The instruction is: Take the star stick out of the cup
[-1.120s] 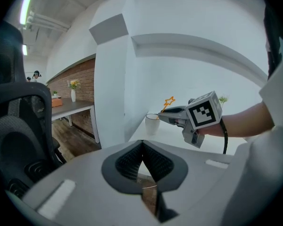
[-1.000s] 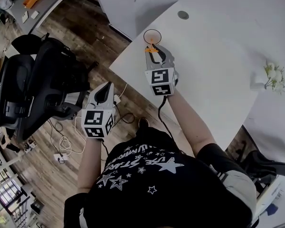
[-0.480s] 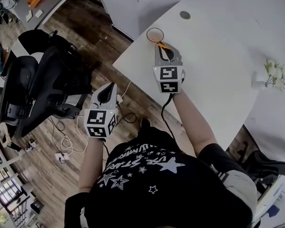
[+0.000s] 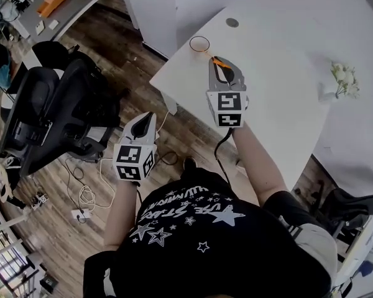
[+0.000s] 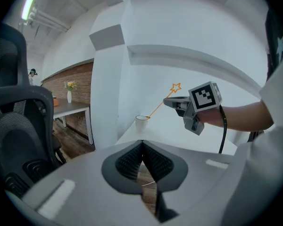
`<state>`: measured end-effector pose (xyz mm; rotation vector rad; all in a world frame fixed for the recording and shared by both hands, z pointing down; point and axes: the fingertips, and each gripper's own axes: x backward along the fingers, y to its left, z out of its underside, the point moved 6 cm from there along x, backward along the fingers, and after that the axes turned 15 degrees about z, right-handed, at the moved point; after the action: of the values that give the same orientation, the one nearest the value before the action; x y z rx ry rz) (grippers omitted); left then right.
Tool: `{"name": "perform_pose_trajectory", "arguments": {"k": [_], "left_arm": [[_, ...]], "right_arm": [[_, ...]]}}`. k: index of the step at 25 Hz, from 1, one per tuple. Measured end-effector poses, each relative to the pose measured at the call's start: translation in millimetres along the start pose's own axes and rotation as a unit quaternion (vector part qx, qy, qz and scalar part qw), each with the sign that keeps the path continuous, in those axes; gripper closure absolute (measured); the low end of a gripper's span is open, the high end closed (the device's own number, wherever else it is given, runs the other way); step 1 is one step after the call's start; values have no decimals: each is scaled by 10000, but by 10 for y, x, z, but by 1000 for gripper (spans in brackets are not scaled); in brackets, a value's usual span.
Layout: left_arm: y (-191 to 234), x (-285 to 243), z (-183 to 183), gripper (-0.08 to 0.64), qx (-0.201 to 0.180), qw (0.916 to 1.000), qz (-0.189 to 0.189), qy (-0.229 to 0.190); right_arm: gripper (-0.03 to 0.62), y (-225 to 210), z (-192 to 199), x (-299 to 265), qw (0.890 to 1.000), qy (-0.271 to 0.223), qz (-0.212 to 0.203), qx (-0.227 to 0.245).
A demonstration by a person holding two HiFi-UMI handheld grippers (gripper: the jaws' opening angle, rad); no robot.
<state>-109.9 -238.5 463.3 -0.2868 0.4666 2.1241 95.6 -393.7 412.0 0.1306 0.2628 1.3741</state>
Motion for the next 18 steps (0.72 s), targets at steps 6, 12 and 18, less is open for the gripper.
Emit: {"name": "perform_pose_trajectory", "arguments": {"k": [6, 12, 18], "left_arm": [[-125, 243, 47, 558, -81, 9997, 210, -53], [-174, 545, 81, 558, -230, 9988, 417, -114], [-323, 806, 201, 558, -352, 9971, 664, -151]], "right_arm": [[560, 3, -137, 399, 9998, -77, 164, -102], [560, 127, -145, 814, 9993, 22, 347, -140], [560, 219, -36, 1270, 9980, 201, 553, -232]]}}
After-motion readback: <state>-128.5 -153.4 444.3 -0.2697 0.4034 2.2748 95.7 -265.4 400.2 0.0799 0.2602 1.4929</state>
